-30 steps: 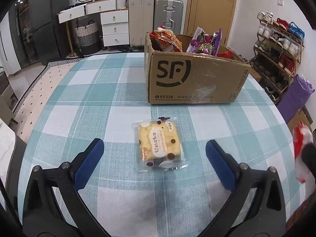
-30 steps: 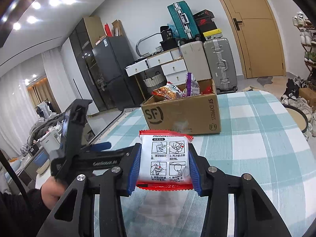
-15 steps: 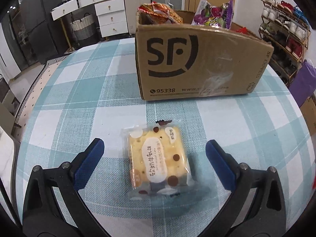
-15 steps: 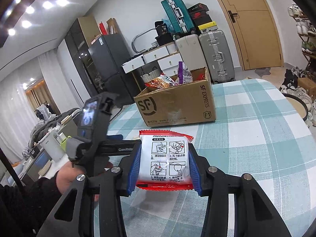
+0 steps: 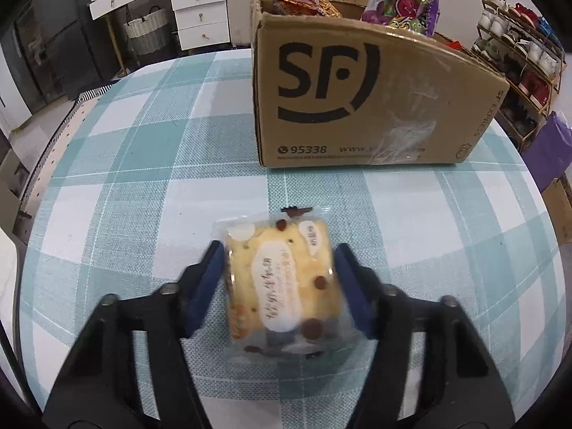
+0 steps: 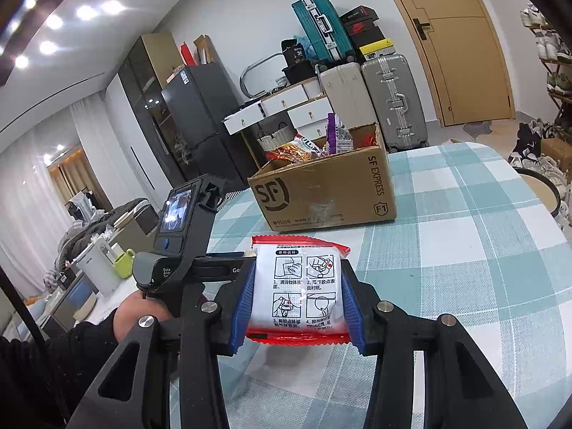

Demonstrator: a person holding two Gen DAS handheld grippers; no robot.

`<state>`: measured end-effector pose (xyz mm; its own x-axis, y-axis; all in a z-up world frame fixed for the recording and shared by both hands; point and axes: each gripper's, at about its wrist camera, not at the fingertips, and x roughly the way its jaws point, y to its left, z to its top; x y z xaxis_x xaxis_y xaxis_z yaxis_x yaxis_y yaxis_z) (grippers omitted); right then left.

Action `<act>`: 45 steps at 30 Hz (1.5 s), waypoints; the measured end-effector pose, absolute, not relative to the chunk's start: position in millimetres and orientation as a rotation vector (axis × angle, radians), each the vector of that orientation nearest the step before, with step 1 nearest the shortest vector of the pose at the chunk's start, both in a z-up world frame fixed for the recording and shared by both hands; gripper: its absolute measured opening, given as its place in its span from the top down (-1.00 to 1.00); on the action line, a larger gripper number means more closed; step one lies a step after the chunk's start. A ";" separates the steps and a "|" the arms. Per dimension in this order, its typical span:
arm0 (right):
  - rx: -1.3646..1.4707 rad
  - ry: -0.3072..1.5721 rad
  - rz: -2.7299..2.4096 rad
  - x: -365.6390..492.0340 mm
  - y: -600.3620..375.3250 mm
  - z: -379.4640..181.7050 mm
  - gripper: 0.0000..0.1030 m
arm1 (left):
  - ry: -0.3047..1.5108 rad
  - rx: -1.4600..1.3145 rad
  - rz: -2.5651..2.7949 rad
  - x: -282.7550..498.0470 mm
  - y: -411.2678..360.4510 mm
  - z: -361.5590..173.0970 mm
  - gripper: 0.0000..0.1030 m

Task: Organize snacks
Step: 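Lift the red-and-white packet with the right gripper while the left closes on the cream cake pack, then carry the cake pack and red-and-white packet over the cardboard box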

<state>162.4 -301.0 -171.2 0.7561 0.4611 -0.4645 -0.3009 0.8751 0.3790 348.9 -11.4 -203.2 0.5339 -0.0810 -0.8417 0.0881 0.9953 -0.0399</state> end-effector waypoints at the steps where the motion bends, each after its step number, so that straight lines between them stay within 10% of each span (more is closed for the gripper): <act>1: 0.288 0.576 0.422 161.4 -300.0 -169.9 0.12 | 1.006 0.001 -0.108 348.5 -9.3 -203.4 -0.12; 45: 0.228 0.590 0.524 111.7 -256.0 -121.8 0.12 | 0.732 -0.087 -0.237 156.3 26.7 -87.3 -0.12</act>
